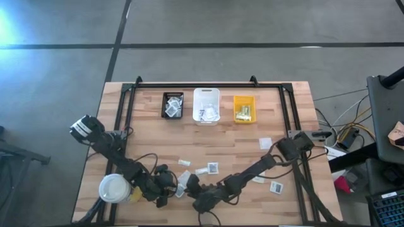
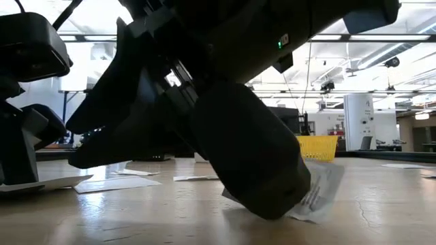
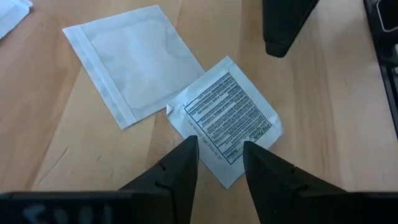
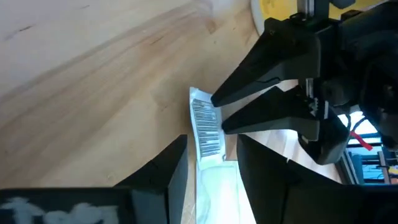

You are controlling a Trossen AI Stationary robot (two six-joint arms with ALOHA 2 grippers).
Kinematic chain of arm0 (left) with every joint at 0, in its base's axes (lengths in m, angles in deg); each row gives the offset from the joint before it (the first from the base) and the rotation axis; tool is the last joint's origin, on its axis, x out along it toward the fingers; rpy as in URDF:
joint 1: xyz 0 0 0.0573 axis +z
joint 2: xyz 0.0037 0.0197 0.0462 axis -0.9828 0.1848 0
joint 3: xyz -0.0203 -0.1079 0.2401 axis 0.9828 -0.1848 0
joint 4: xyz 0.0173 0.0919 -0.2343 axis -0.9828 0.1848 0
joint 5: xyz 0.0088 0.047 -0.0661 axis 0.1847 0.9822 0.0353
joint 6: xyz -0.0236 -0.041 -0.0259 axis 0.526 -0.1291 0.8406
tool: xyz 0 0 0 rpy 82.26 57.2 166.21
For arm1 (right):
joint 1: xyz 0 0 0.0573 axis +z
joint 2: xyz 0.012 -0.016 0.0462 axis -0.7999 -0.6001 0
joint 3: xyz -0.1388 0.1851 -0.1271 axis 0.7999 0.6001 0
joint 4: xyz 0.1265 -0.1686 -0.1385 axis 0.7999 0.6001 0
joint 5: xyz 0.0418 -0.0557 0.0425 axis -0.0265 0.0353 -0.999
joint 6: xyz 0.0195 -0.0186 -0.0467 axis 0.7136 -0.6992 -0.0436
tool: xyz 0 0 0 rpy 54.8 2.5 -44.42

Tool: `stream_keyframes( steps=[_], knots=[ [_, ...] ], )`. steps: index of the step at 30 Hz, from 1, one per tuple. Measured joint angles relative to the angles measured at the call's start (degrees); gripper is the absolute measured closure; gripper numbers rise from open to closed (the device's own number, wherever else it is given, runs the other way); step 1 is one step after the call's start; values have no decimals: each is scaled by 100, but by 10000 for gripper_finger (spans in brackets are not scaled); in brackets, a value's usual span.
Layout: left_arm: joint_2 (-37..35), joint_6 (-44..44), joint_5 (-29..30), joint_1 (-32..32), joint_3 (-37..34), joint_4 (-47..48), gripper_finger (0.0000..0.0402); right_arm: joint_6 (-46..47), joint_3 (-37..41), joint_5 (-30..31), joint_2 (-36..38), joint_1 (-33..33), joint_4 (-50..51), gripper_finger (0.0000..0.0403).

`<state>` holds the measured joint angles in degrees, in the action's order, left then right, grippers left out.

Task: Pick & Place First Aid Supplies
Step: Put the towelette pack into the black basket

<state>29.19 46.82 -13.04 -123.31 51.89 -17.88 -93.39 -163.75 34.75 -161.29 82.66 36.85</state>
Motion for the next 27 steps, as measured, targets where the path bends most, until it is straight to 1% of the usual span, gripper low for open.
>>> stream_keyframes(
  steps=[6, 12, 18, 22, 24, 27],
  knots=[
    [0, 496, 66, 0, 0, -10, 259, -24, 0, -27, 0, -39, 32, 279],
    [0, 821, 121, -2, 0, -13, 259, 54, 0, -132, 0, -130, 50, 277],
    [2, 1078, 172, -2, 0, -11, 259, 674, -24, -338, 0, -157, 132, 280],
    [13, 1076, 188, 0, 0, -11, 259, 1076, -308, -354, 58, -43, 243, 285],
    [13, 1076, 188, -2, 0, -4, 259, 1146, -573, -366, 94, 9, 515, 286],
    [13, 1076, 195, -2, 0, 9, 259, 1116, -1076, -364, 79, 57, 1451, 284]
  ],
)
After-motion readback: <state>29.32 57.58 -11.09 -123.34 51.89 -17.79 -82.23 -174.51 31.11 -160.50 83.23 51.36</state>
